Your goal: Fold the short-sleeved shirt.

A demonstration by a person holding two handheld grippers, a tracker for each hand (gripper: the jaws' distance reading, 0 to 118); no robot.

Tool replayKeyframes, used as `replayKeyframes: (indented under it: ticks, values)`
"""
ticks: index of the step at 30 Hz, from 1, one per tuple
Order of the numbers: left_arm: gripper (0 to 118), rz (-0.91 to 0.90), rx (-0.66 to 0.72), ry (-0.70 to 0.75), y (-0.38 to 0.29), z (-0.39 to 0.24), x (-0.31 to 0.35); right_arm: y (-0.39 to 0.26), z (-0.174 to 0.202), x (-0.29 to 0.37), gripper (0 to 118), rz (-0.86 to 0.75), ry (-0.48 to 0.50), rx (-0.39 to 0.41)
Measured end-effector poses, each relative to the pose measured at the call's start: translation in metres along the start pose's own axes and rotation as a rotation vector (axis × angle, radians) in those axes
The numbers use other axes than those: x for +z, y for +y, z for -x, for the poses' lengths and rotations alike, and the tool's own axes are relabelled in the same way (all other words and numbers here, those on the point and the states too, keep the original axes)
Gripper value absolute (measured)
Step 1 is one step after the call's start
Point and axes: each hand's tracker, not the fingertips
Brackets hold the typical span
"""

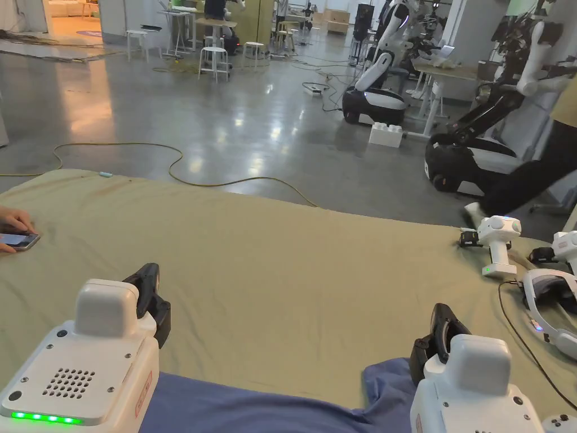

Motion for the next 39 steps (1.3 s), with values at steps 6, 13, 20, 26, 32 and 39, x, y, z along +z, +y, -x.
replayKeyframes:
  ticks: [6, 13, 20, 26, 32, 39]
  values:
    - [0, 0.176, 0.018, 0.036, -0.036, 0.030, -0.043, -0.004, -0.001, -0.016, 0, 0.040, -0.001, -0.062]
    - [0, 0.593, 0.025, -0.039, -0.098, 0.070, -0.141, -0.020, -0.005, -0.040, 0, 0.100, 0.002, -0.042]
    - [61, 1.036, 0.003, -0.087, -0.165, 0.087, -0.217, -0.038, -0.010, -0.057, 0, 0.166, -0.009, -0.030]
    - [61, 1.148, 0.079, -0.044, -0.194, 0.088, -0.241, -0.050, -0.016, -0.061, 0, 0.197, -0.019, -0.007]
    - [39, 1.089, -0.070, -0.017, -0.194, 0.064, -0.235, -0.060, -0.024, -0.065, 0, 0.241, -0.036, -0.020]
    - [3, 0.955, 0.022, -0.041, -0.177, 0.061, -0.210, -0.068, -0.044, -0.083, 0, 0.284, -0.059, -0.036]
